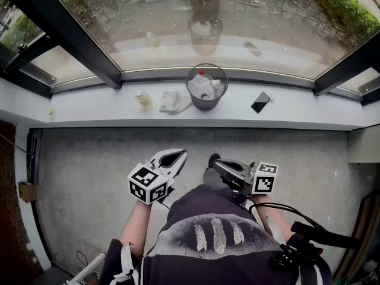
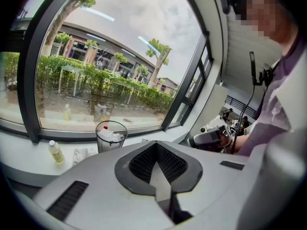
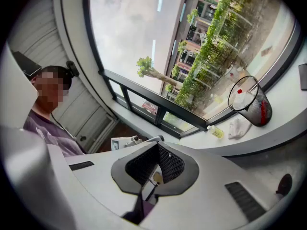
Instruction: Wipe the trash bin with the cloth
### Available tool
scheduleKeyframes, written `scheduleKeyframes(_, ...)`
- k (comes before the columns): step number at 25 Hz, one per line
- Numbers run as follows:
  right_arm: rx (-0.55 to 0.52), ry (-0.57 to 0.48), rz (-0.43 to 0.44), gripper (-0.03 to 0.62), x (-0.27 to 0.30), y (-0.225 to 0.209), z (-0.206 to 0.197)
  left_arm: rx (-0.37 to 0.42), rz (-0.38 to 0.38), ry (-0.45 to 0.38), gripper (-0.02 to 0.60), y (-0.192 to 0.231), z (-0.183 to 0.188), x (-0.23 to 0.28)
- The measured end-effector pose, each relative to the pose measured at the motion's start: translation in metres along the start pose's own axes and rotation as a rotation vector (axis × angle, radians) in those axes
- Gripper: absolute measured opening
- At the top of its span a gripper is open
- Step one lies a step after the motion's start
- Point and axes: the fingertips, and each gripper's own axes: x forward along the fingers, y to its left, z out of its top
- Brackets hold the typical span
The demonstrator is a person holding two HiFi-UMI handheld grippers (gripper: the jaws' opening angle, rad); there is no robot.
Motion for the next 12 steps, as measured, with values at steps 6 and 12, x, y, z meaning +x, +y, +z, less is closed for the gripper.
scheduleKeyframes(6,-0.066,0.175,-0.026,-0.005,0.031,-0.059,0.076,0.101,0.053,0.054,-0.006,0.07,0.031,0.049)
scheduleKeyframes(12,-0.212,0.252,-0.213,-0.005,0.065,-0.11,0.119,0.115,0.049,0.098,-0.006,0.14,0.038,0.094)
